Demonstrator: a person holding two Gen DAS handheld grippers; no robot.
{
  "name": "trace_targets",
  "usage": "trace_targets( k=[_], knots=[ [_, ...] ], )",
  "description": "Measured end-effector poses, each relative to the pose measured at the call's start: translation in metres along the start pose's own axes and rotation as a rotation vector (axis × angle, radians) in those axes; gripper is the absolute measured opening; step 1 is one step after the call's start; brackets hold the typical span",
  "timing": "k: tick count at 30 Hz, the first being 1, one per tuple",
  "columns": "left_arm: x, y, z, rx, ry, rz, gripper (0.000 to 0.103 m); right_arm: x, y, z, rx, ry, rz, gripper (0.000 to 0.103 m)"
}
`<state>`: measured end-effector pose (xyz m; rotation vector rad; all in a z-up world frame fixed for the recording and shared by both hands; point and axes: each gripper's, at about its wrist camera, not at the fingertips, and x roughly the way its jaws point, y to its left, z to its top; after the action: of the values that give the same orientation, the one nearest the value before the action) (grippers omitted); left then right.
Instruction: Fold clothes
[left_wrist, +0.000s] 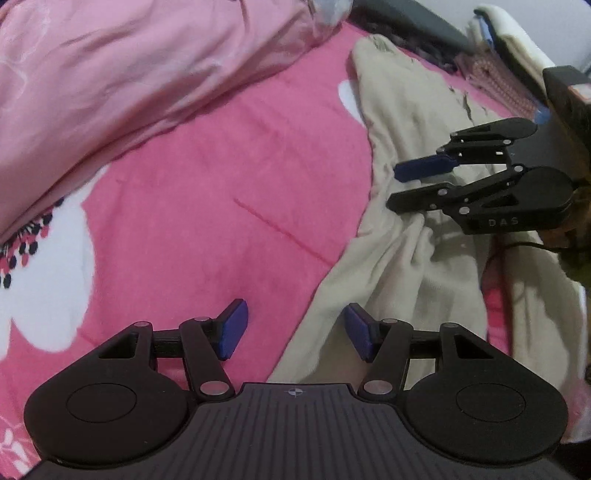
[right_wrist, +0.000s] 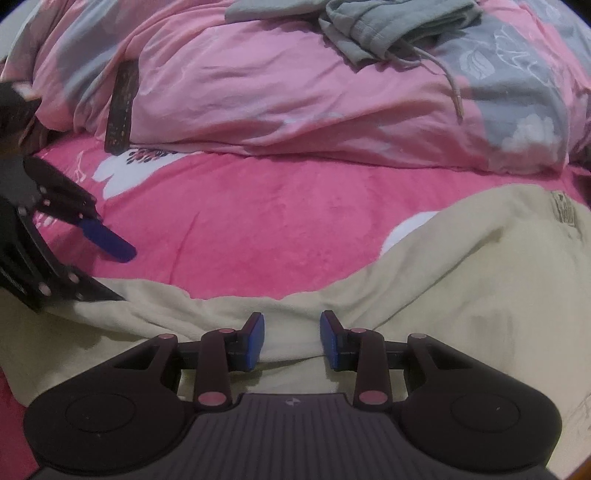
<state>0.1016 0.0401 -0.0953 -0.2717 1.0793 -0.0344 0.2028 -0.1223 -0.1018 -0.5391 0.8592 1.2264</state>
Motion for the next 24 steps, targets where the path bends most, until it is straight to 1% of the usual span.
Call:
trace_targets(
  k=[3, 4, 5, 6, 7, 8, 10, 11, 12, 14, 15, 17, 18, 20, 24],
  knots=[
    [-0.003, 0.009, 0.000, -0.079, -0.025, -0.027, 0.058, 0.000, -0.001, -0.002, 0.009, -0.008, 0.003, 0.036],
    [-0.005, 0.010, 0.000, -0.092, -0.029, -0.032, 0.056, 0.000, -0.002, -0.003, 0.015, -0.011, 0.004, 0.036],
    [-0.006, 0.011, 0.000, -0.103, -0.033, -0.036, 0.048, 0.001, -0.003, -0.003, 0.025, -0.014, 0.005, 0.036],
    [-0.007, 0.010, -0.001, -0.096, -0.038, -0.036, 0.044, 0.001, -0.004, -0.003, 0.038, -0.015, 0.008, 0.036],
    [-0.007, 0.007, -0.002, -0.085, -0.042, -0.039, 0.036, 0.001, -0.005, -0.003, 0.052, -0.017, 0.010, 0.036],
    [-0.006, 0.004, -0.003, -0.074, -0.043, -0.047, 0.023, 0.001, -0.007, -0.002, 0.067, -0.017, 0.014, 0.036],
    [-0.007, -0.003, -0.009, -0.058, -0.047, -0.051, 0.006, 0.002, -0.011, -0.001, 0.096, -0.015, 0.026, 0.036],
    [-0.006, -0.006, -0.011, -0.048, -0.052, -0.041, 0.002, 0.002, -0.013, 0.001, 0.113, -0.011, 0.035, 0.036],
    [-0.008, -0.009, -0.013, -0.040, -0.064, -0.028, 0.000, 0.002, -0.016, 0.002, 0.131, -0.008, 0.045, 0.036],
    [-0.018, -0.009, -0.015, -0.049, -0.088, -0.017, 0.000, -0.002, -0.028, 0.009, 0.196, -0.015, 0.076, 0.036],
    [-0.026, -0.009, -0.015, -0.050, -0.111, -0.003, 0.000, -0.005, -0.035, 0.013, 0.233, -0.024, 0.090, 0.036],
    [-0.042, -0.011, -0.016, -0.040, -0.161, 0.030, 0.000, -0.014, -0.055, 0.028, 0.291, -0.068, 0.069, 0.036],
    [-0.051, -0.015, -0.016, -0.017, -0.188, 0.044, 0.000, -0.016, -0.063, 0.037, 0.305, -0.085, 0.044, 0.036],
    [-0.058, -0.025, -0.018, 0.025, -0.216, 0.041, 0.000, -0.018, -0.080, 0.056, 0.333, -0.111, -0.005, 0.036],
    [-0.066, -0.046, -0.024, 0.119, -0.261, 0.033, 0.000, -0.003, -0.108, 0.088, 0.427, -0.061, -0.004, 0.036]
  ],
)
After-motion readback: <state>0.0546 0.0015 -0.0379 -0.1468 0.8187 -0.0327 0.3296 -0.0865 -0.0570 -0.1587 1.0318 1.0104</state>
